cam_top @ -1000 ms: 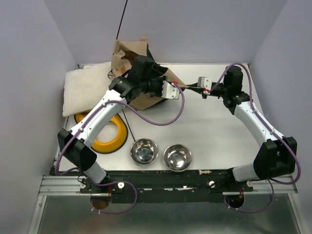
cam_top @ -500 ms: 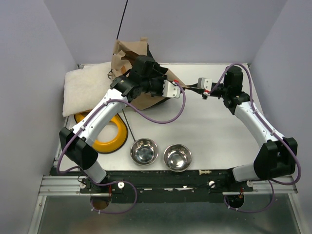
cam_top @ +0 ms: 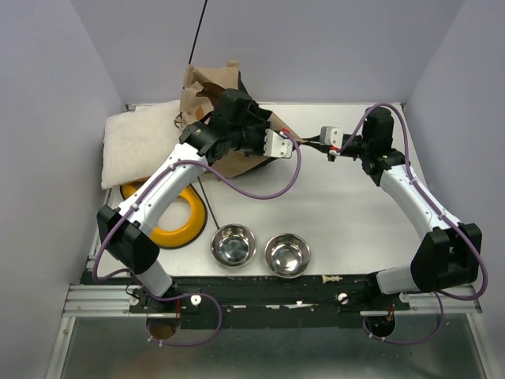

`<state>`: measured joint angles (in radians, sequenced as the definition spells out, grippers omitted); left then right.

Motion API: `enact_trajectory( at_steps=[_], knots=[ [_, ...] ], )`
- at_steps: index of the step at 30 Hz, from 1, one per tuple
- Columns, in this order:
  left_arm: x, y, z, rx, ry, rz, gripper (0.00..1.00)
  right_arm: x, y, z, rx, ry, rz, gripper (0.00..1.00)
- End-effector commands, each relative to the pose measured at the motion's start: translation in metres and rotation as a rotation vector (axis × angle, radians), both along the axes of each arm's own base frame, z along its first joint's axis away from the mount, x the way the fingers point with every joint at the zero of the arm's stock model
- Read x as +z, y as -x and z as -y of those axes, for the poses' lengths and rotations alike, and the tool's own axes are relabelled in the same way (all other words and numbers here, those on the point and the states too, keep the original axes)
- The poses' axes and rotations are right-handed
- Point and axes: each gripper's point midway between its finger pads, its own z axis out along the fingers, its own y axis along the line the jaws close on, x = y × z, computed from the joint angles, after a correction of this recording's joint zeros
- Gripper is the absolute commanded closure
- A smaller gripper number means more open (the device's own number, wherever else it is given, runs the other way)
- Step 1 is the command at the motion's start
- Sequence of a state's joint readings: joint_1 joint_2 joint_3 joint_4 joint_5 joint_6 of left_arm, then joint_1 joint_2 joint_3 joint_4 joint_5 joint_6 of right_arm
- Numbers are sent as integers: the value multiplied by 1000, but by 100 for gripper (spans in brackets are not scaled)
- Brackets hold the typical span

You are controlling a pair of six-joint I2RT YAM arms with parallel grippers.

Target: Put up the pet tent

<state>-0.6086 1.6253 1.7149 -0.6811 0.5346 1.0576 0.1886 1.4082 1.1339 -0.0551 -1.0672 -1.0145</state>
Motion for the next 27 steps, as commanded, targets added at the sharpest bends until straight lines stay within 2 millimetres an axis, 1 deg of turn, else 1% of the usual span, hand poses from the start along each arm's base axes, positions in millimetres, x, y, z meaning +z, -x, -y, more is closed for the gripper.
enact_trajectory(
  at_steps=[1, 9, 15, 20, 23, 25, 27],
  knots=[
    [-27, -37, -46, 200, -149, -4, 100, 4, 13, 4, 22, -9, -18, 99],
    [-27, -40, -44, 213, -152, -10, 100, 3, 16, 2, 34, 1, -6, 99],
    [-28, -34, -37, 194, -157, -18, 100, 0, 19, -4, 49, 19, 16, 99],
    [-27, -35, -33, 197, -157, -24, 100, 1, 19, -7, 54, 30, 37, 99],
    [-27, -36, -30, 196, -154, -29, 100, -2, 21, -9, 61, 44, 51, 99],
    [-22, -37, -29, 207, -135, -32, 100, -4, 23, -9, 65, 53, 61, 99],
    [-24, -37, -29, 206, -144, -40, 100, -6, 23, -9, 66, 58, 60, 99]
  ],
)
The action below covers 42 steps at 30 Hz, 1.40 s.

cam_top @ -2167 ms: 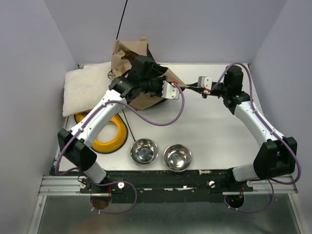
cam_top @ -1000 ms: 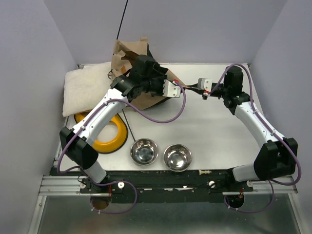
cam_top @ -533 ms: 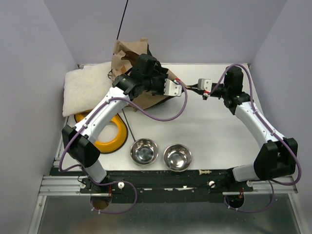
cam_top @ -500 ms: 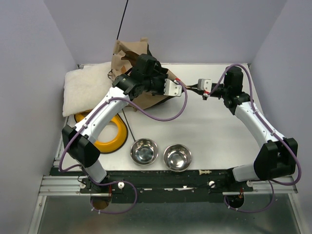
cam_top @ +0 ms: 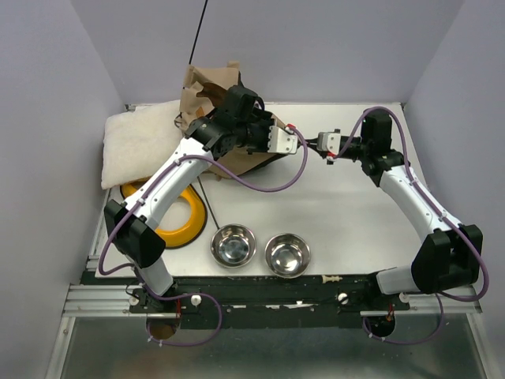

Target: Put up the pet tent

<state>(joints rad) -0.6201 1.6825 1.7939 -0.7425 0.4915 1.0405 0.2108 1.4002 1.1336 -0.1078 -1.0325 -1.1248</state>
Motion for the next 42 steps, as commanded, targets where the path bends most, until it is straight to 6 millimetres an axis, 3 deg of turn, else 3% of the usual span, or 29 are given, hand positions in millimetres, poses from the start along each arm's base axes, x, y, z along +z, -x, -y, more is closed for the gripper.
enact_trajectory(
  at_steps=[1, 16, 26, 32, 39, 42],
  knots=[
    [-19, -30, -31, 171, -106, -7, 100, -1, 22, -6, 59, 8, 0, 99],
    [-9, -26, -29, 162, -81, -23, 100, -10, 23, -5, 65, 42, 25, 99],
    [-32, -15, -28, 119, -173, 15, 100, 8, 13, -8, 44, 6, 8, 99],
    [-28, -22, -25, 130, -170, 30, 100, 7, 16, -8, 50, 9, 15, 99],
    [-36, -6, -24, 43, -222, 25, 100, 3, 11, -6, 36, 18, 13, 99],
    [-30, 0, -20, 18, -197, 25, 100, 2, 10, -7, 36, 21, 14, 99]
  ],
)
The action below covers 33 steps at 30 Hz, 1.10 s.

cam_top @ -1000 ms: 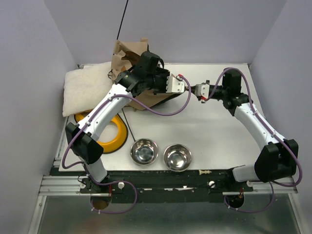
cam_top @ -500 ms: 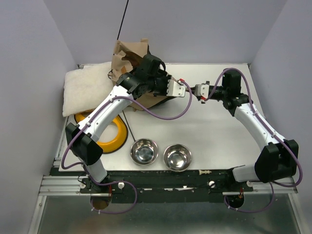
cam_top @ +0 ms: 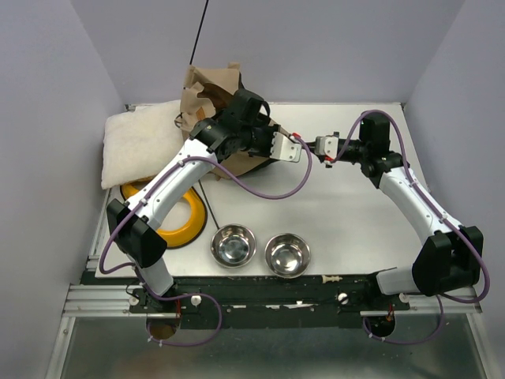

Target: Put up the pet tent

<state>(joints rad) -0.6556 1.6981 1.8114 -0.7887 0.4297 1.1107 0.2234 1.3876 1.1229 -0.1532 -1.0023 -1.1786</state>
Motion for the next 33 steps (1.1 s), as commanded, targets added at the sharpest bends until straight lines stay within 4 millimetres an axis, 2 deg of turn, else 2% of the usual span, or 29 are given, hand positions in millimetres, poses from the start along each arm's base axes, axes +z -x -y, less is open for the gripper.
enact_trajectory(
  at_steps=[1, 3, 7, 14, 17, 23, 25, 28, 33],
  knots=[
    [-22, -1, -22, 36, -124, -19, 100, 10, 6, -7, 39, -13, 3, 99],
    [-21, 2, -20, 23, -120, -30, 100, 9, 5, -7, 37, -11, 6, 99],
    [-11, -5, -17, 66, -74, -43, 100, 7, 9, -6, 48, 5, 37, 99],
    [8, -30, -18, 207, 1, -72, 100, -4, 16, -4, 71, 47, 88, 99],
    [0, -26, -21, 187, -42, -76, 100, -3, 15, -4, 66, 43, 82, 99],
    [-49, 15, -22, 25, -243, -28, 100, 9, 6, -6, 52, 21, 67, 99],
    [-55, 15, -22, 33, -245, -36, 100, 10, 6, -6, 53, 20, 70, 99],
    [-45, 2, -21, 79, -220, -56, 100, 11, 10, -6, 57, 19, 75, 99],
    [-9, -33, -22, 204, -110, -45, 100, 3, 15, -5, 66, 31, 71, 99]
  ],
)
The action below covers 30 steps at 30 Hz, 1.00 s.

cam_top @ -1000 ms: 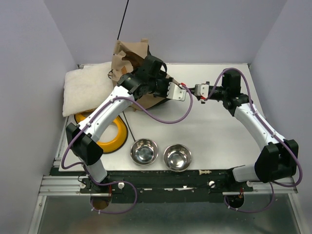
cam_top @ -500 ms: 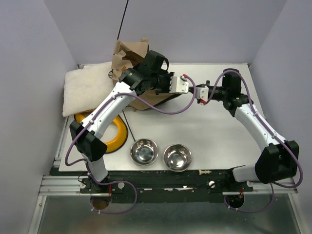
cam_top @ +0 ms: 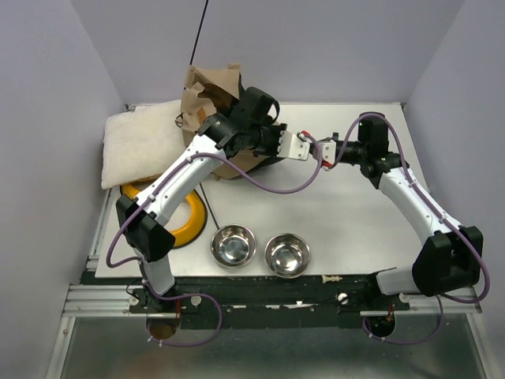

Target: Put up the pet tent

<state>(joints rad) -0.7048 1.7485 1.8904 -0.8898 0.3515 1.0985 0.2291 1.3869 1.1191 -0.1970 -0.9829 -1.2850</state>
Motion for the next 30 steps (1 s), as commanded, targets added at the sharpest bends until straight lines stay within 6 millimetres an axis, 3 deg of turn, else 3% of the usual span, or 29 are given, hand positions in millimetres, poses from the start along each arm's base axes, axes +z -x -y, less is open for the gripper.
enact_trajectory(
  at_steps=[1, 7, 10, 15, 24, 30],
  knots=[
    [3, -42, -29, 190, -34, -5, 100, 9, 15, -6, 54, -16, 14, 99],
    [-13, -40, -33, 186, -93, -6, 100, 11, 13, -6, 49, -13, 15, 99],
    [-29, -28, -29, 130, -166, 11, 100, 11, 11, -7, 52, -13, 15, 99],
    [-37, -17, -20, 96, -189, 6, 100, 14, 9, -9, 44, -10, 14, 99],
    [-25, -33, -9, 145, -133, 11, 100, 11, 22, -21, 88, -11, -13, 92],
    [-19, -24, -1, 96, -50, 45, 100, 8, 22, -28, 90, -25, -24, 91]
  ],
)
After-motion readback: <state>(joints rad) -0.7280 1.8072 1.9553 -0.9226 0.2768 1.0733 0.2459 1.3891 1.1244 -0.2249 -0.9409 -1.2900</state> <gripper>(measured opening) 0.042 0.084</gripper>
